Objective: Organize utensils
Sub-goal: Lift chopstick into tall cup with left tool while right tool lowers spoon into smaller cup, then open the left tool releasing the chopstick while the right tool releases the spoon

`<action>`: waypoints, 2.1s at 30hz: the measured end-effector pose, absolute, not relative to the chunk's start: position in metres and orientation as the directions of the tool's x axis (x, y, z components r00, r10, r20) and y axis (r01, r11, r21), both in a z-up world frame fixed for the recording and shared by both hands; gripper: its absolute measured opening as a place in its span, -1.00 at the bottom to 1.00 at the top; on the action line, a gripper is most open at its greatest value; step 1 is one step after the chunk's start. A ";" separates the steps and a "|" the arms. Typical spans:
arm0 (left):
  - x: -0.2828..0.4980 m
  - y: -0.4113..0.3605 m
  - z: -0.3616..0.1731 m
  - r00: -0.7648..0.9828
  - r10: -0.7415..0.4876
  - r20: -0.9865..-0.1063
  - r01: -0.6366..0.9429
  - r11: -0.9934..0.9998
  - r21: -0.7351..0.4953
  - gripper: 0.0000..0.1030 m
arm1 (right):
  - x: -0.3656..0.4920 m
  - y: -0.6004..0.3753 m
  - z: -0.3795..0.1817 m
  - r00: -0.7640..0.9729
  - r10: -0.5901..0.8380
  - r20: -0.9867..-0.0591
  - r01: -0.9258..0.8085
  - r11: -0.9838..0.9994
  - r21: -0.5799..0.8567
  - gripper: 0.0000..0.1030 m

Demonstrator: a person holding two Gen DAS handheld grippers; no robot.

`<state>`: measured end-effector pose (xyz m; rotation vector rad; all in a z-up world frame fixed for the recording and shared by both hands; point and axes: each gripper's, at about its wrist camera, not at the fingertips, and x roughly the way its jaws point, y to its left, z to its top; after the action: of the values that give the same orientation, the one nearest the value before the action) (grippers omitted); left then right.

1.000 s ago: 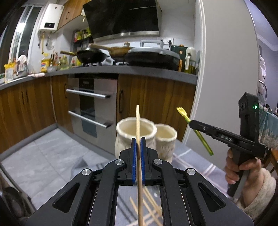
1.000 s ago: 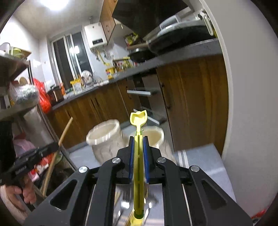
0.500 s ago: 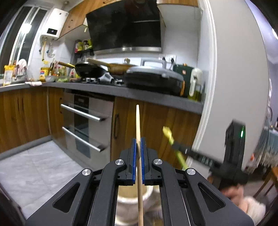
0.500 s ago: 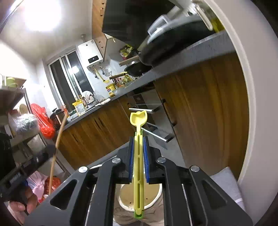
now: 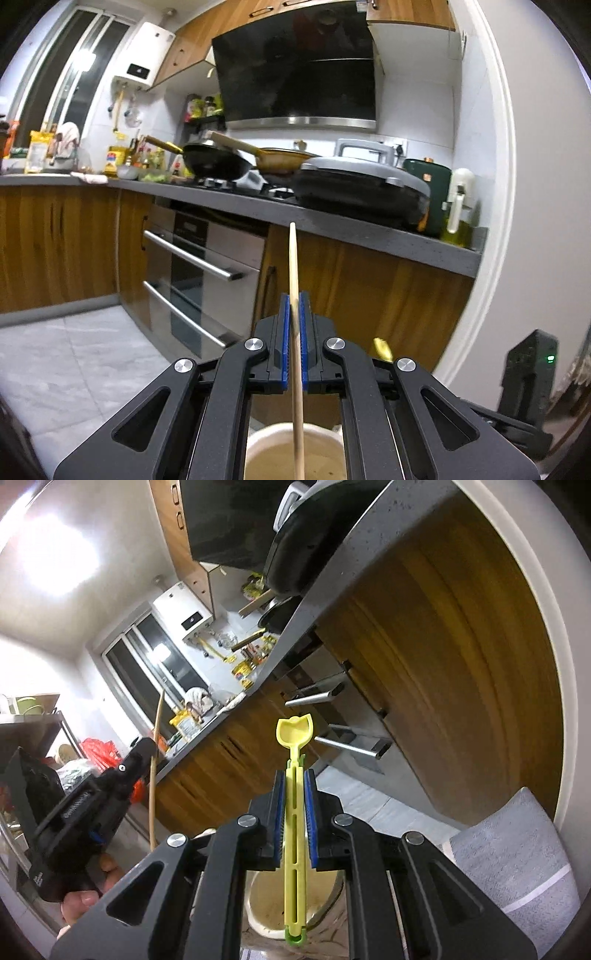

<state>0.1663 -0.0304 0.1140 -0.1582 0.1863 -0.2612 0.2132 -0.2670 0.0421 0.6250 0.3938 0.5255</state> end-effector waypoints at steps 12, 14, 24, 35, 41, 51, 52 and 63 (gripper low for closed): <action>0.175 -0.026 0.096 0.967 -0.206 -0.148 0.182 0.971 -0.157 -0.90 | 0.218 -0.242 0.045 0.870 0.432 -0.237 -0.283 0.831 0.478 -0.81; 0.177 -0.026 0.096 0.968 -0.200 -0.149 0.177 0.972 -0.155 -0.90 | 0.219 -0.242 0.043 0.864 0.443 -0.241 -0.286 0.824 0.489 -0.81; 0.164 -0.018 0.087 0.964 -0.211 -0.161 0.188 0.971 -0.150 -0.90 | 0.203 -0.231 0.048 0.860 0.411 -0.304 -0.283 0.878 0.385 -0.81; 0.113 -0.006 0.063 0.950 -0.224 -0.218 0.202 0.972 -0.120 -0.90 | 0.166 -0.218 0.052 0.843 0.412 -0.347 -0.336 0.906 0.258 -0.81; 0.104 -0.015 0.053 0.945 -0.201 -0.258 0.197 0.979 -0.043 -0.90 | 0.151 -0.217 0.045 0.838 0.399 -0.373 -0.326 0.913 0.245 -0.81; 0.092 -0.010 0.047 0.941 -0.195 -0.276 0.194 0.980 -0.032 -0.70 | 0.150 -0.224 0.039 0.839 0.383 -0.385 -0.308 0.920 0.244 -0.81; 0.091 -0.009 0.048 0.942 -0.195 -0.273 0.193 0.981 -0.033 -0.64 | 0.150 -0.225 0.039 0.840 0.385 -0.383 -0.308 0.919 0.247 -0.81; 0.077 0.004 0.053 0.954 -0.179 -0.243 0.169 0.984 -0.060 0.17 | 0.140 -0.231 0.043 0.852 0.392 -0.347 -0.322 0.915 0.244 -0.09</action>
<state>0.0774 0.0041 0.0527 -0.0385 0.2501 -0.1765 0.1396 -0.2313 0.0434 0.1805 0.4028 0.3780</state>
